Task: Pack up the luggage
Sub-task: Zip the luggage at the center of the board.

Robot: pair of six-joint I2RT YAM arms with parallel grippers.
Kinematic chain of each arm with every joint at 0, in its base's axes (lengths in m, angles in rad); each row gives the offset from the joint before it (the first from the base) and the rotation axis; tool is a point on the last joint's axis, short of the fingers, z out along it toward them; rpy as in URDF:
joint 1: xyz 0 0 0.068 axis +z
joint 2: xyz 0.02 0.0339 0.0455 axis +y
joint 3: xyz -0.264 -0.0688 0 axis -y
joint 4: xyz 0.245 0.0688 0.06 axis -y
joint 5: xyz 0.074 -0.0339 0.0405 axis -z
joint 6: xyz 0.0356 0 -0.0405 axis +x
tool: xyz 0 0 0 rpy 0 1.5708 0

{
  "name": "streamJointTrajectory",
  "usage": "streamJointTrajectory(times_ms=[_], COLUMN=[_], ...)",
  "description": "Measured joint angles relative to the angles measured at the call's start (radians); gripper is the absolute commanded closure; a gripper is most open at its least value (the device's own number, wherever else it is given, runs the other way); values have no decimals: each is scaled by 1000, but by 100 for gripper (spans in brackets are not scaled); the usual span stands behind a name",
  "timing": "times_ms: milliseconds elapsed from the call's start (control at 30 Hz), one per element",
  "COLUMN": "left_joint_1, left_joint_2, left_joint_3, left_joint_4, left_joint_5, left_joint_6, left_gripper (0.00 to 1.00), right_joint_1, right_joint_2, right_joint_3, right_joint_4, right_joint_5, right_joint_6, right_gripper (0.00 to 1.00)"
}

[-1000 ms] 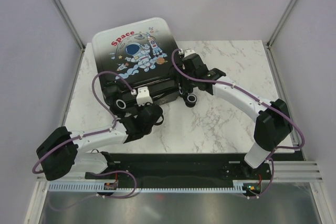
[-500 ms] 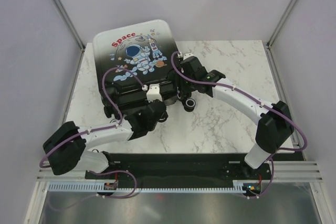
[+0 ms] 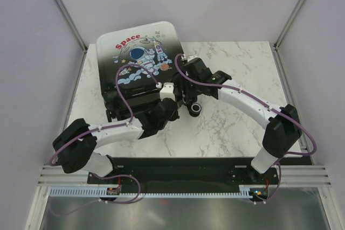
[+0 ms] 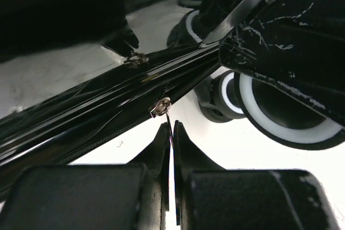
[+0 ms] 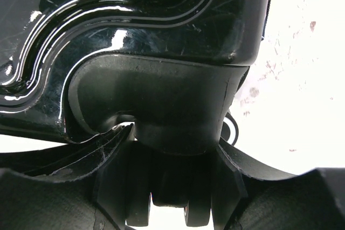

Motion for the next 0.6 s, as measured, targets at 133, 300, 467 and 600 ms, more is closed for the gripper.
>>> streamJointTrajectory(times_ms=[133,300,467,600], left_joint_1=[-2,-4,-13,-19], left_joint_2=[13,28,39,53], left_joint_3=[10,32,49,57], left_joint_4=[-1,0,6,24], left_joint_5=[27,59,97,121], left_joint_6=[9,16,29,32], left_gripper=[98,98,98,98], right_joint_1=[4,6,18,21], right_joint_2=[-1,-5,-24,-24], right_joint_3=[23,61,98,104], right_joint_4=[-47,-93,-153,-182], right_joint_5=[5,5,0,-1], right_joint_6=[0,0,10,13], right_gripper=[100,100,100,100])
